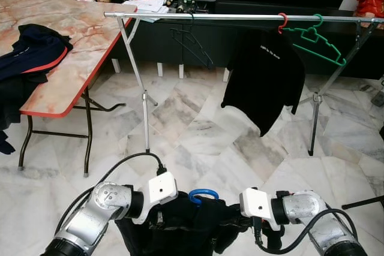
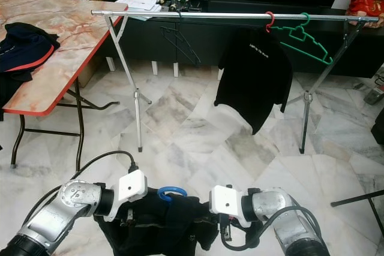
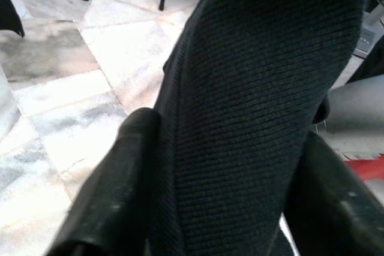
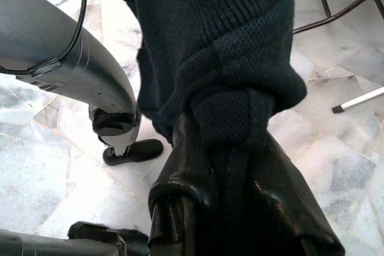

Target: Hang hanger

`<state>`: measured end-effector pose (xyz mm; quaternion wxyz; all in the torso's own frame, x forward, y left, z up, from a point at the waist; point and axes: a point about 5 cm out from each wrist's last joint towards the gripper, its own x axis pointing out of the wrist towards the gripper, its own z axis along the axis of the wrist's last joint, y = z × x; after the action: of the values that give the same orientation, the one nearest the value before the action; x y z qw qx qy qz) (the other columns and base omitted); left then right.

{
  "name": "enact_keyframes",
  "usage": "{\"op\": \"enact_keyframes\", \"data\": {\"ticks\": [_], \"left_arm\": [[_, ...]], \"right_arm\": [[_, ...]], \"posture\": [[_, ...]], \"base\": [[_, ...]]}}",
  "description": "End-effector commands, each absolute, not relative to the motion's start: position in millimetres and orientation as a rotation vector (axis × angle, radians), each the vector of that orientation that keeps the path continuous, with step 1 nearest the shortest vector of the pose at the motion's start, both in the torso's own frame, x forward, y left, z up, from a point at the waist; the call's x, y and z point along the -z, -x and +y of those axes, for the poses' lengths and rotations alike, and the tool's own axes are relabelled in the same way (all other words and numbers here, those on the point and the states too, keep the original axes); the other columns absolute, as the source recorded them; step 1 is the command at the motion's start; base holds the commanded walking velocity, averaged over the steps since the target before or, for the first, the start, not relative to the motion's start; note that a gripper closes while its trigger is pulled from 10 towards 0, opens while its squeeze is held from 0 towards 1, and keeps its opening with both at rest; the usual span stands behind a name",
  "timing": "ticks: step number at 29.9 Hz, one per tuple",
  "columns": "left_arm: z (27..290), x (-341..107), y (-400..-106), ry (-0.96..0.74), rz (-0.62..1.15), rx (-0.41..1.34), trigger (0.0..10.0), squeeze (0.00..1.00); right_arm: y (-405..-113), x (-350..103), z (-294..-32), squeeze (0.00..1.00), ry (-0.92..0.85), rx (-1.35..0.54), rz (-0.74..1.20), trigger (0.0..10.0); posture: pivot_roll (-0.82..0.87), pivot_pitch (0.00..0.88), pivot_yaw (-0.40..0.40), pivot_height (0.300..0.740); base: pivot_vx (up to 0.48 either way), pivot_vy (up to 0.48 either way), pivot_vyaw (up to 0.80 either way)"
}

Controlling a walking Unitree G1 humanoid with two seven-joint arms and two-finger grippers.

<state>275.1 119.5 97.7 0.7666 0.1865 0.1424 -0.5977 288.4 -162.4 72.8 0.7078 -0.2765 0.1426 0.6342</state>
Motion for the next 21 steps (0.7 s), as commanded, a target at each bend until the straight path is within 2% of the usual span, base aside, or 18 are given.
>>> {"op": "enact_keyframes", "data": {"ticks": [1, 21], "left_arm": [[116.6, -96.4, -274.7, -0.405, 0.316, 1.307, 0.0, 0.00], [111.2, -100.8, -275.7, -0.386, 0.309, 1.317, 0.0, 0.00]], "right_arm": [[-295.4, -84.2, -154.2, 0.00, 0.611, -1.409, 0.246, 0.0], [-298.7, -82.9, -154.4, 0.00, 0.609, -1.378, 0.250, 0.0]], "posture": [[0.05, 0.115, -0.006, 0.740], [0.05, 0.124, 0.000, 0.740]], "base": [[0.000, 0.000, 0.00], [0.000, 0.000, 0.00]]}}
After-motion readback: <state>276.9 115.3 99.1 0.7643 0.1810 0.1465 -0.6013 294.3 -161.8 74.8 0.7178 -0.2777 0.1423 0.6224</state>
